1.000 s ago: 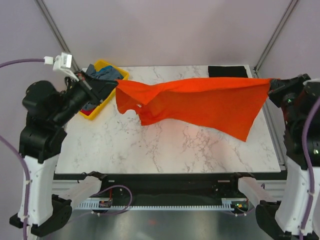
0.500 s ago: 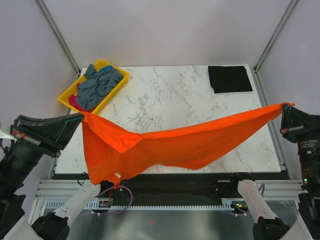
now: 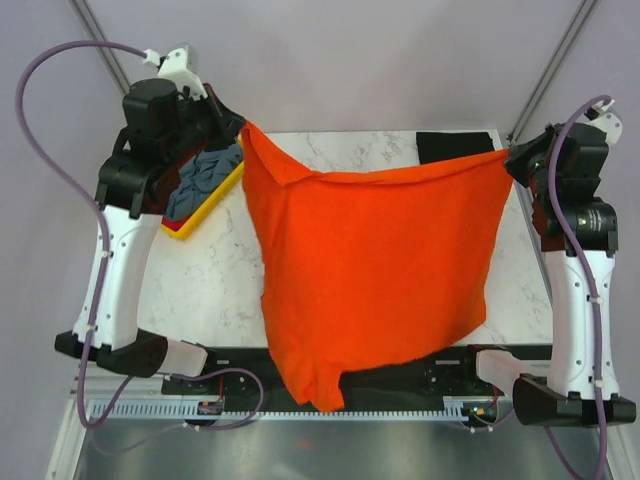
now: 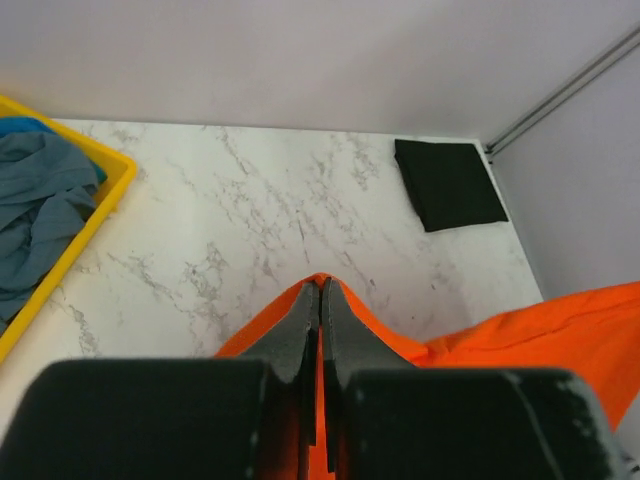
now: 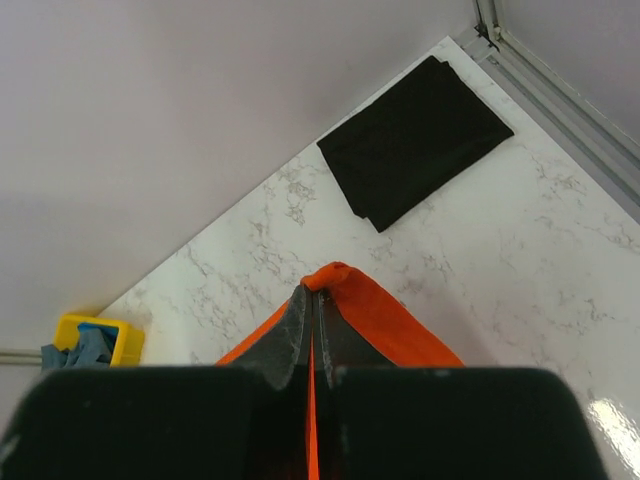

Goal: Fold and stack the t-shirts
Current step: Flatten the tshirt out

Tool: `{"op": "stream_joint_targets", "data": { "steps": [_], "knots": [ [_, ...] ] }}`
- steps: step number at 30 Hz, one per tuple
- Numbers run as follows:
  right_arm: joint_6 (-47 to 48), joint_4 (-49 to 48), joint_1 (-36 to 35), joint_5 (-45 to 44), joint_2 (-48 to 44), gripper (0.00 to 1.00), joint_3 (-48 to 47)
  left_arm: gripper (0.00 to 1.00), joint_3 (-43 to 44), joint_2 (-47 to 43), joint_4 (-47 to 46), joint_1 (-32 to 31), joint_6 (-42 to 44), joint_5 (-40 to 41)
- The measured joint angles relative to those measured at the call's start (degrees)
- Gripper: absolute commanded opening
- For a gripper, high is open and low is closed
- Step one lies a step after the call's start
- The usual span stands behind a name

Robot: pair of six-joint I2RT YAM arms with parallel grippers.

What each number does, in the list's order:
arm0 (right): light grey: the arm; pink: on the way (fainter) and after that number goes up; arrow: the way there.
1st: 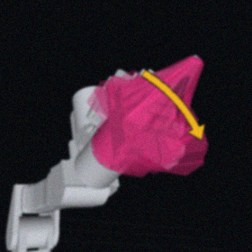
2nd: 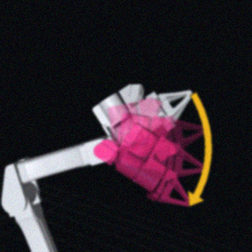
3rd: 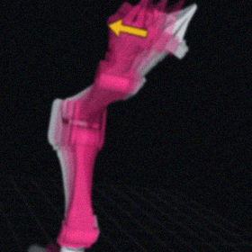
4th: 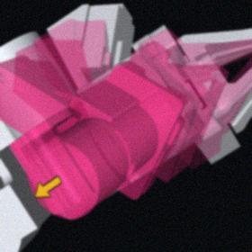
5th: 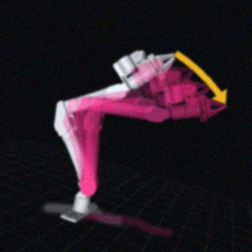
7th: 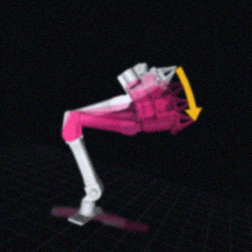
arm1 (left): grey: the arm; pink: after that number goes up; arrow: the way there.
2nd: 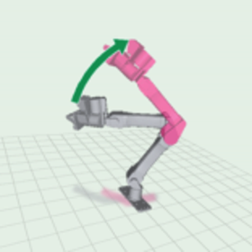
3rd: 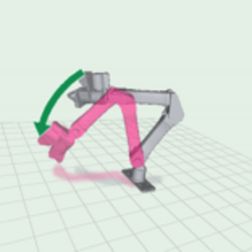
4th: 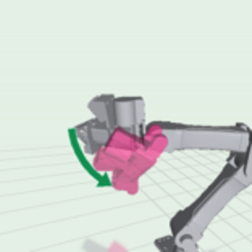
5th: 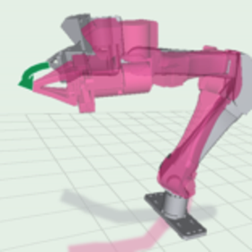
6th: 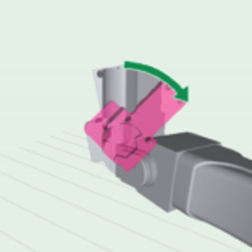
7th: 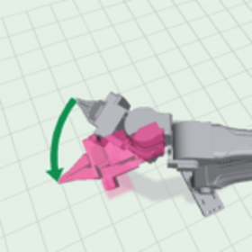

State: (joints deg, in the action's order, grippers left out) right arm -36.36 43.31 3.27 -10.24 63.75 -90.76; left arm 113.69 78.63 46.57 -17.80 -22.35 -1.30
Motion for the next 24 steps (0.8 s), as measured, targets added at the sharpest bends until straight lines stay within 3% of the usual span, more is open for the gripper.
{"op": "stream_joint_targets", "data": {
  "steps": [10, 24],
  "knots": [
    [2.0, -3.8, 0.0, 1.6, 1.0, 0.0, -4.7, 0.02, 4.6, 1.8, -4.8, 0.0, 2.3, -0.7],
    [2.1, 6.7, 0.0, 2.7, -13.7, 0.0, -12.6, 0.02, -6.1, -25.5, -8.2, 0.0, 0.3, -1.5]
  ]
}}
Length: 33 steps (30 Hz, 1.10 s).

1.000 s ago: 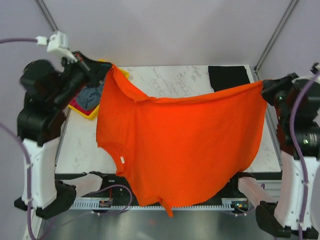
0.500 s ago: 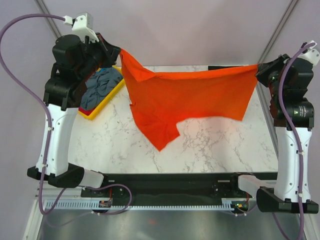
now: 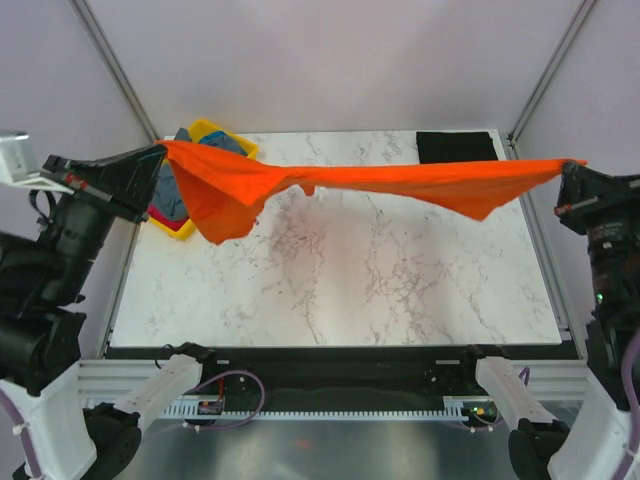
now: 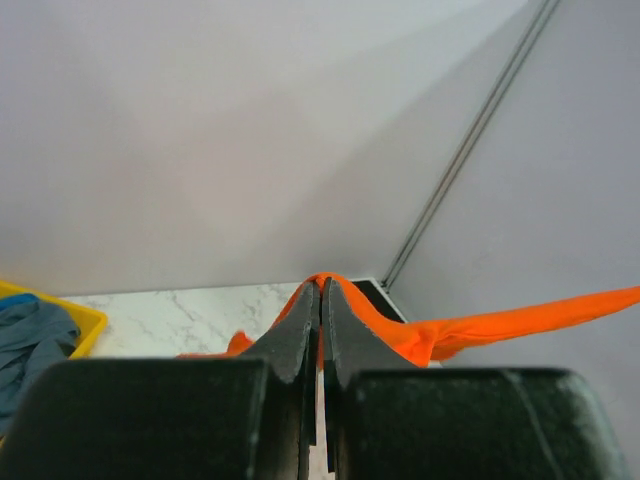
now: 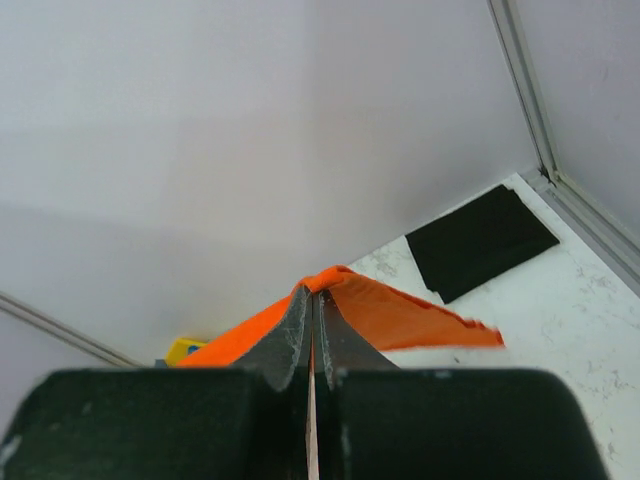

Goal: Fold and stack the t-shirts
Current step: Flatten the tshirt out

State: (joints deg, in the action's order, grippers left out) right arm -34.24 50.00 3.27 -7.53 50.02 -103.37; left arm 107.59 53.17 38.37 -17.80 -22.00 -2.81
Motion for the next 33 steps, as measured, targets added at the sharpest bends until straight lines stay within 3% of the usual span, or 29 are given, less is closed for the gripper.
{"op": "stream_joint_targets", "data": {
  "steps": [6, 10, 15, 18, 26, 29, 33],
  "knots": [
    [0.0, 5.2, 0.0, -0.4, -3.1, 0.0, -12.8, 0.02, 0.8, -5.4, -0.9, 0.0, -2.2, -3.3],
    [0.1, 4.8, 0.0, -1.7, -3.3, 0.0, -14.3, 0.02, 2.4, -4.6, -1.1, 0.0, -2.3, -3.3],
    [0.2, -2.3, 0.0, -3.2, -2.9, 0.0, 2.0, 0.02, 2.6, 2.1, -3.7, 0.0, -0.1, -1.8],
    [0.1, -8.4, 0.0, -4.5, 0.0, 0.0, 16.0, 0.02, -2.7, 8.1, -8.8, 0.0, 2.5, -1.6],
    [-2.2, -28.9, 0.0, -6.8, 9.9, 0.0, 48.0, 0.02, -18.0, 35.4, -18.5, 1.7, 8.1, -4.0],
    [-2.6, -37.5, 0.0, -6.6, 16.4, 0.0, 54.2, 0.02, -18.4, 46.4, -19.0, 2.4, 9.2, -6.7],
    [-2.6, -48.1, 0.3, -4.8, 30.3, 0.0, 53.8, 0.02, -16.6, 55.9, -19.1, 2.6, 9.5, -8.3]
  ]
}}
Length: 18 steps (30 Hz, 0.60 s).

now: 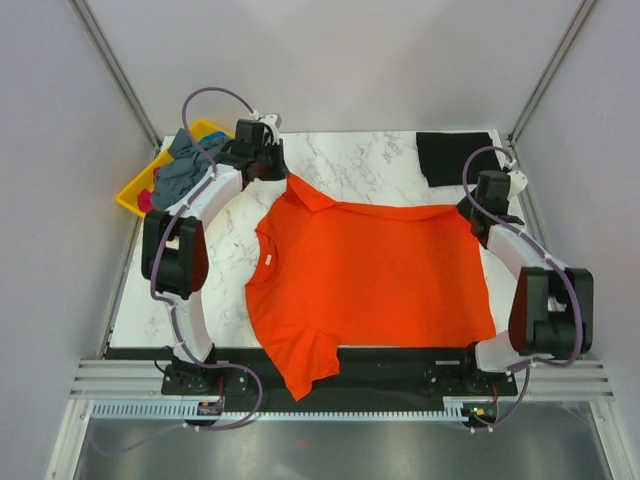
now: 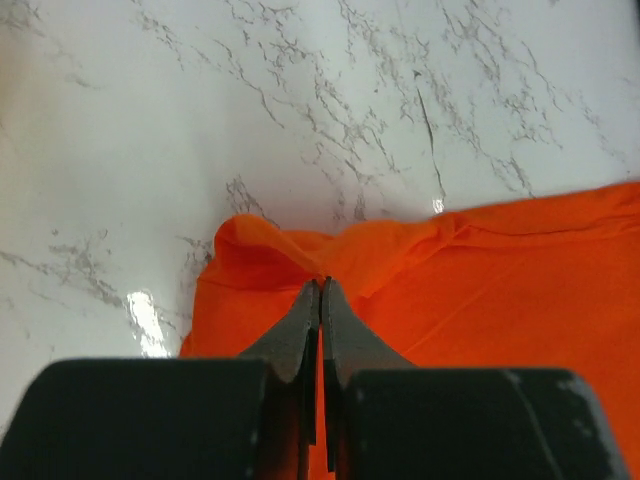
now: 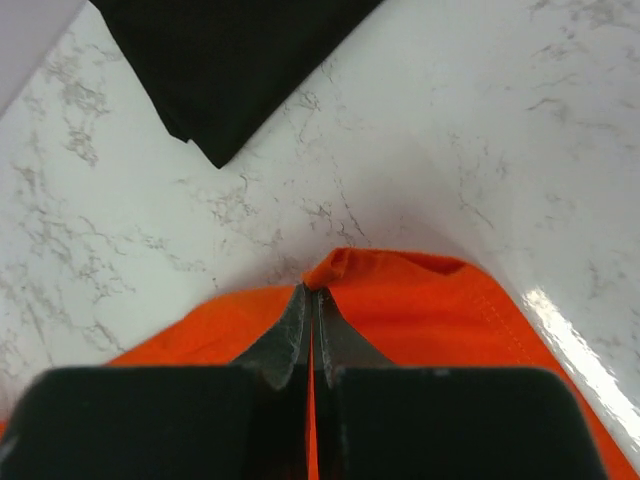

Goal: Fold and stack the t-shirts
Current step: Flatten the tshirt out

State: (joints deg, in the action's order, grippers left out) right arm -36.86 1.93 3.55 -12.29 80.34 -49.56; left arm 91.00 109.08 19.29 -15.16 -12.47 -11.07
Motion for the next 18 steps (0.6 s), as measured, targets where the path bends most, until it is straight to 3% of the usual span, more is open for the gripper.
{"op": "stream_joint_targets", "data": {
  "steps": [7, 11, 18],
  "knots": [
    [0.6, -7.8, 1.5, 4.7, 20.0, 0.0, -7.6, 0.02, 10.2, 9.4, 0.9, 0.5, -2.0, -0.7],
    [0.9, -8.9, 2.8, 6.6, 23.4, 0.0, -10.1, 0.02, 18.4, 13.3, 3.6, 1.2, -4.5, -1.7],
    [1.8, -8.5, 5.2, 7.8, 24.0, 0.0, -12.1, 0.02, 19.0, 13.7, 8.5, 2.8, -7.6, -2.7]
  ]
}}
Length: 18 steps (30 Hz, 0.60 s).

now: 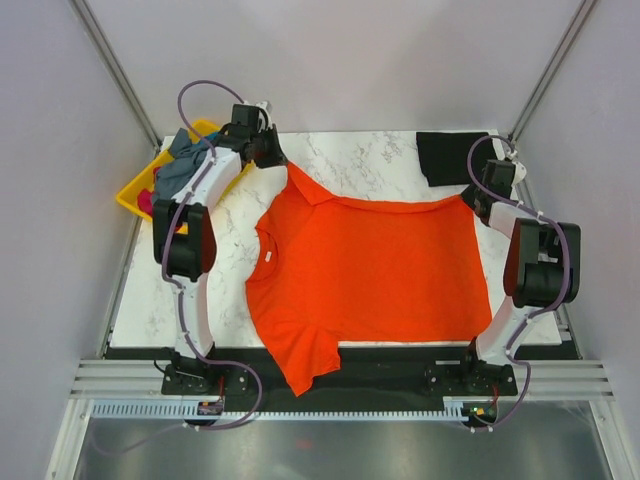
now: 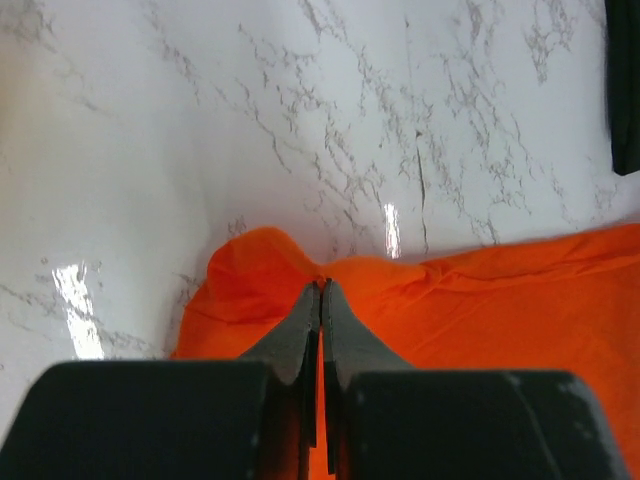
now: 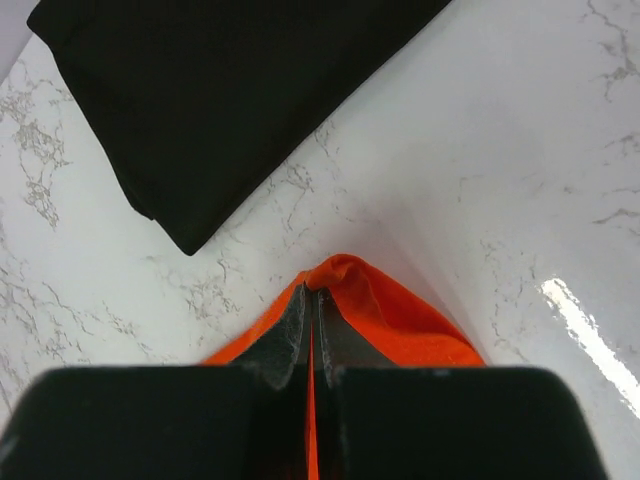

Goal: Fold and stack the t-shirts
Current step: Flatten the tshirt out, then fold the tshirt

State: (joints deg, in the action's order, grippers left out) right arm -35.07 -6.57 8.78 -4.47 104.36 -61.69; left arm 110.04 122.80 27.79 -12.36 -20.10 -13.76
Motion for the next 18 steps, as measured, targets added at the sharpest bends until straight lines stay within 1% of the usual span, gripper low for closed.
{"op": "stream_joint_targets", "data": {
  "steps": [2, 9, 18],
  "knots": [
    [0.2, 0.1, 0.7, 0.3, -0.1, 0.0, -0.1, 0.02, -1.7, -0.9, 0.5, 0.4, -1.2, -0.5],
    [0.4, 2.1, 1.9, 2.5, -0.9, 0.0, -0.1, 0.02, -12.5, -8.8, 3.8, 1.4, -6.3, -3.5],
    [0.4, 5.8, 2.0, 3.2, -4.7, 0.0, 0.9, 0.02, -19.7, -20.4, 6.7, 1.4, -9.2, -6.1]
  ]
}}
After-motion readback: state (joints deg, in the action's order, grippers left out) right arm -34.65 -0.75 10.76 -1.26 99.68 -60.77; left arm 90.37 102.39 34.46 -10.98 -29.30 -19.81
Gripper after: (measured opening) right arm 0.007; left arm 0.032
